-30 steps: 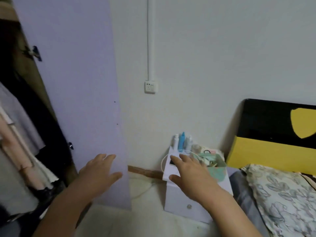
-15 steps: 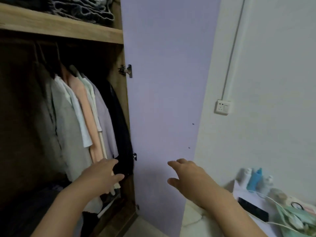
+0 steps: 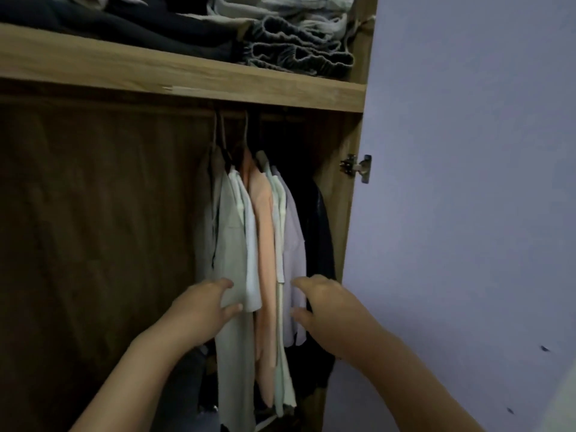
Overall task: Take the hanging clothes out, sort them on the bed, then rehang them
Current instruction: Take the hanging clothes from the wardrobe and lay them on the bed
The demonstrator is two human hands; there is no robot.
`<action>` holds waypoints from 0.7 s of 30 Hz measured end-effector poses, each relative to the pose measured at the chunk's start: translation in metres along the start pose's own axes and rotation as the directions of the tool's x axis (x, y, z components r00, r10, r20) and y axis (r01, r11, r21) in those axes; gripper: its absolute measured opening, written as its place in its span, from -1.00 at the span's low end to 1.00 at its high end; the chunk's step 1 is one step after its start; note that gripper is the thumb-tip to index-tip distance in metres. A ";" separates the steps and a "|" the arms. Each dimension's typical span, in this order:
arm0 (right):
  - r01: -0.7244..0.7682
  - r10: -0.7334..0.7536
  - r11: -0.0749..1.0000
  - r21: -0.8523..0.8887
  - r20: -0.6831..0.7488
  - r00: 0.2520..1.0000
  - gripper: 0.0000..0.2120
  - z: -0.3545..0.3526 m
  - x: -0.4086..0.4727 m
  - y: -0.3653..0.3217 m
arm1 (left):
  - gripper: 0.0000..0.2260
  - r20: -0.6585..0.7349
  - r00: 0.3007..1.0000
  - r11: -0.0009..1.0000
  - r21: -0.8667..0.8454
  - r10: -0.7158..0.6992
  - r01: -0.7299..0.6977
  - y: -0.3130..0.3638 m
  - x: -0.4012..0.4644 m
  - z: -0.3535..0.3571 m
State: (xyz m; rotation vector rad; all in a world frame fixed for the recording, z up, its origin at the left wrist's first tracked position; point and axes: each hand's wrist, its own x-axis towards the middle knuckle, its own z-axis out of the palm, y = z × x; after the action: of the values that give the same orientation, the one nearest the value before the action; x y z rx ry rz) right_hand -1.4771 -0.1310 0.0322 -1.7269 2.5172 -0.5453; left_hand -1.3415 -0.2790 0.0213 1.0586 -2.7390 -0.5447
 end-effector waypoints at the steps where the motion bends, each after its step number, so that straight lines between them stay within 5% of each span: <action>1: 0.032 -0.032 0.999 0.015 -0.009 0.999 -0.61 -0.001 0.012 -0.003 | -0.47 -0.017 1.000 1.000 -0.001 -0.017 0.017 -0.003 0.005 -0.003; 11: 0.193 -0.144 0.949 0.247 -0.205 0.968 -0.46 -0.002 0.112 -0.047 | -0.50 -0.158 0.987 1.000 -0.016 -0.028 0.026 -0.037 0.067 -0.043; 21: 0.172 -0.013 0.891 0.420 -0.355 0.935 -0.34 0.020 0.228 -0.083 | -0.51 -0.210 0.970 0.990 -0.045 0.121 -0.133 -0.101 0.137 -0.100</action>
State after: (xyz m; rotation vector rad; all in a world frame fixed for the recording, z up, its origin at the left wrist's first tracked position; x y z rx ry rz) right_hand -1.4843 -0.3703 0.0764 -1.6891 2.2453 -1.4210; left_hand -1.3532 -0.4684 0.0763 0.8660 -2.5701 -0.4644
